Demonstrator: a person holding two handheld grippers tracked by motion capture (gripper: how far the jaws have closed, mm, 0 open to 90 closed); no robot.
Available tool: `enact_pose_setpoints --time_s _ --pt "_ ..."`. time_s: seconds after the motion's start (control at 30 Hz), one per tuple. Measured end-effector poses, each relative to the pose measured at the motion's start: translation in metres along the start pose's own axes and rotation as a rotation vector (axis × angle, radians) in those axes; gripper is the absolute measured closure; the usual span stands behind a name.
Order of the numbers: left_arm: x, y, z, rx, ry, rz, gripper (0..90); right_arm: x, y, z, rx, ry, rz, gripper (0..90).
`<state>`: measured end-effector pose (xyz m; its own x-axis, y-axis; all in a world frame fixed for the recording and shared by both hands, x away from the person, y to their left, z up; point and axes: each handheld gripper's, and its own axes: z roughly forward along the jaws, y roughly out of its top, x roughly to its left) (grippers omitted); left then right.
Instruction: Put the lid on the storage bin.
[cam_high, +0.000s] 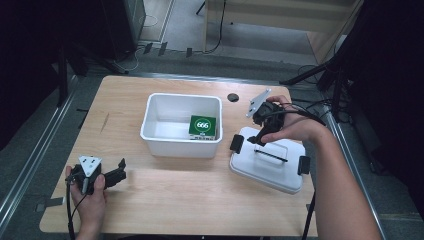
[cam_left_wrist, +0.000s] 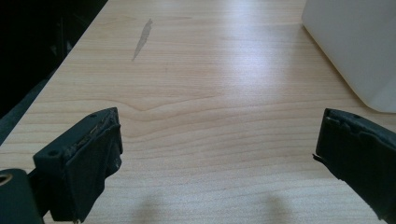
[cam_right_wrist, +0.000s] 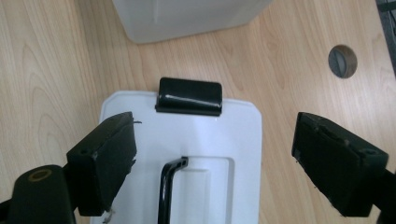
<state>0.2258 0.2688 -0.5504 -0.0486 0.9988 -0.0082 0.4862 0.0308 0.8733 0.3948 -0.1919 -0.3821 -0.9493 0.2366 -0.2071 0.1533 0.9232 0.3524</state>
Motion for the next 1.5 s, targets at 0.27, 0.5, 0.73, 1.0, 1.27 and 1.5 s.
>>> enact_pose_setpoints --time_s 0.27,0.5,0.73,1.0,1.27,1.5 --pt "0.000 0.000 0.000 0.001 -0.001 0.000 1.2 0.004 -0.026 0.007 0.015 0.016 0.030 20.4" --pt "0.000 0.000 0.000 0.000 0.000 0.003 1.2 0.008 -0.043 0.014 0.022 0.034 0.043 31.7" --pt "0.000 0.000 0.000 0.001 0.000 0.005 1.2 0.011 -0.059 0.018 0.019 0.050 0.066 41.8" --pt "0.000 0.000 0.000 0.001 0.001 0.006 1.1 0.015 -0.076 0.027 0.036 0.046 0.093 50.4" --pt "-0.001 0.000 0.000 0.001 0.003 0.013 1.2 0.017 -0.088 0.033 0.054 0.050 0.113 59.0" --pt "-0.001 0.000 0.000 0.000 0.003 0.013 1.2 0.021 -0.098 0.040 0.078 0.058 0.125 64.0"
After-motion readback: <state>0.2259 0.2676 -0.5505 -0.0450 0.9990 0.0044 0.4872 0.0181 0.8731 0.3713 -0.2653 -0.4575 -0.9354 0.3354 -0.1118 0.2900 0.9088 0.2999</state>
